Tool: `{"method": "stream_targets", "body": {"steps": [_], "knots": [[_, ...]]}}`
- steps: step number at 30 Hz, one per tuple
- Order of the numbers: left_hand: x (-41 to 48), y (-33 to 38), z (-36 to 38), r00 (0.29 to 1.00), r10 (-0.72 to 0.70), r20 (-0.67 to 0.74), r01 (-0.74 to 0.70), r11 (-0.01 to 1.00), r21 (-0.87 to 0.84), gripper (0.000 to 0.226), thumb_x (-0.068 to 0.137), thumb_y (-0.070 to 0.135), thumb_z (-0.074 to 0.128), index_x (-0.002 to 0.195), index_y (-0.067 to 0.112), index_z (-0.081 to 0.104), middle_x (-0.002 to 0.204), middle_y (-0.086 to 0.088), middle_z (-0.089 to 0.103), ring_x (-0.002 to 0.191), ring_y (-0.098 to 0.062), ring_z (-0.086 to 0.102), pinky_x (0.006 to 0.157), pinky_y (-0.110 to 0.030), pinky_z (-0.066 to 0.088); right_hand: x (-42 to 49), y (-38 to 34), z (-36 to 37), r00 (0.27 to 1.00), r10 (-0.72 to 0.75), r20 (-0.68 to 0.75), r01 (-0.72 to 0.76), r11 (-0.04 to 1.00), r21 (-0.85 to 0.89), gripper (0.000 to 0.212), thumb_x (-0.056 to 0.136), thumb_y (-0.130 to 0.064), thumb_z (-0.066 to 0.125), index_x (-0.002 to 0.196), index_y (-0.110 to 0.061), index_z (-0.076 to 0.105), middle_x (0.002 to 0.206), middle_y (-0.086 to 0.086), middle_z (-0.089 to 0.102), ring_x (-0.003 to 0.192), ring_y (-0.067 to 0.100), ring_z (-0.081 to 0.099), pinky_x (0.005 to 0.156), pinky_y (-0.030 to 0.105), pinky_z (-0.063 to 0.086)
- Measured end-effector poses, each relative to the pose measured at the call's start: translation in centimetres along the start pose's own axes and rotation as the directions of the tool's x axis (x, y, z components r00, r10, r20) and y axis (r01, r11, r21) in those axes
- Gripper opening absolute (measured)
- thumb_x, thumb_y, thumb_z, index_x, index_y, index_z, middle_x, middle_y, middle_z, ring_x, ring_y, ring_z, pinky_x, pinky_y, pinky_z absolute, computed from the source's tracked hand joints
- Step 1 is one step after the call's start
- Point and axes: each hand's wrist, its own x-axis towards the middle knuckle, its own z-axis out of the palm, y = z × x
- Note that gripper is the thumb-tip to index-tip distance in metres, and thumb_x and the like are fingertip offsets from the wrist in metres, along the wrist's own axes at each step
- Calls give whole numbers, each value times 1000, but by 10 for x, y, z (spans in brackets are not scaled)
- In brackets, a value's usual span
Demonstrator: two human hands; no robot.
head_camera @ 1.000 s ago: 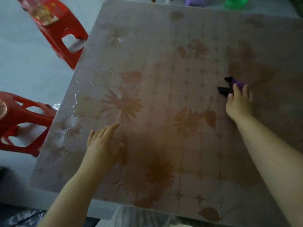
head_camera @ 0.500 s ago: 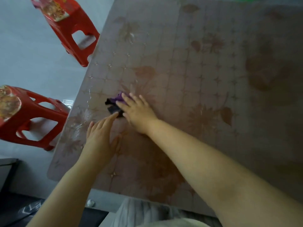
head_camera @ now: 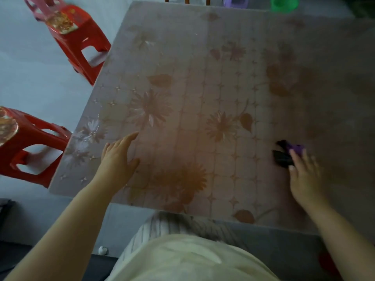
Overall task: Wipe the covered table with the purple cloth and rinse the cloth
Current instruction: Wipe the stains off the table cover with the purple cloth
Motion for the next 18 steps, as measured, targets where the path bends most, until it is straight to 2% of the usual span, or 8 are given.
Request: {"method": "stream_targets", "body": {"steps": [2,3,4,6,9,12,14,18], "knots": [[3,3,-5,1000,29,9,-29,999,14,65,83,16,62,139,22,30,141,-5,43,130,-29,35,113,-47,20,7,27,-15,962,269,-39,-265,961,78,48,99,-28,25,145,-12,29,154,18,17,141,38,13,115,42,8],[5,3,-8,998,61,8,-61,998,21,65,83,17,63,139,22,31,140,-4,43,129,-28,37,112,-48,20,13,28,-18,934,356,-36,-351,931,103,47,100,-24,27,146,-13,25,155,16,12,142,35,9,115,39,5],[8,2,-11,996,94,6,-94,995,25,65,82,18,63,138,23,31,140,-3,44,128,-28,38,112,-48,20,20,20,-19,913,406,-28,-400,908,123,47,100,-23,29,147,-14,23,156,14,9,143,33,6,115,37,4],[13,-1,-19,993,119,21,-120,992,30,64,82,18,64,138,23,32,139,-2,45,127,-27,39,112,-48,21,37,-9,-15,910,414,-29,-407,903,136,49,100,-24,30,147,-14,20,156,14,7,143,31,4,116,37,2],[17,-12,-32,990,140,36,-141,989,53,65,81,18,65,137,23,34,139,-3,45,127,-26,39,111,-49,23,59,-81,-1,965,260,-33,-256,963,87,50,99,-28,31,147,-18,20,157,11,8,143,30,7,116,43,3],[16,-32,-46,988,145,56,-150,984,100,65,80,18,66,137,22,34,139,-3,45,128,-26,39,111,-48,23,59,-183,16,1000,-10,29,8,998,58,51,99,-33,30,148,-25,14,158,5,4,144,27,2,114,46,-3],[16,-48,-53,987,144,65,-151,981,125,65,79,17,68,136,21,37,137,-5,48,127,-28,41,111,-49,24,43,-248,33,974,-201,103,196,979,59,52,99,-35,28,148,-28,11,158,2,-1,144,25,-3,114,46,-7],[10,-74,-58,983,149,107,-162,980,119,63,77,12,69,133,21,41,135,-6,50,126,-29,42,110,-47,26,-10,-337,61,851,-486,199,478,874,90,51,99,-30,31,147,-30,14,158,2,-1,144,27,-5,113,47,-11]]}}
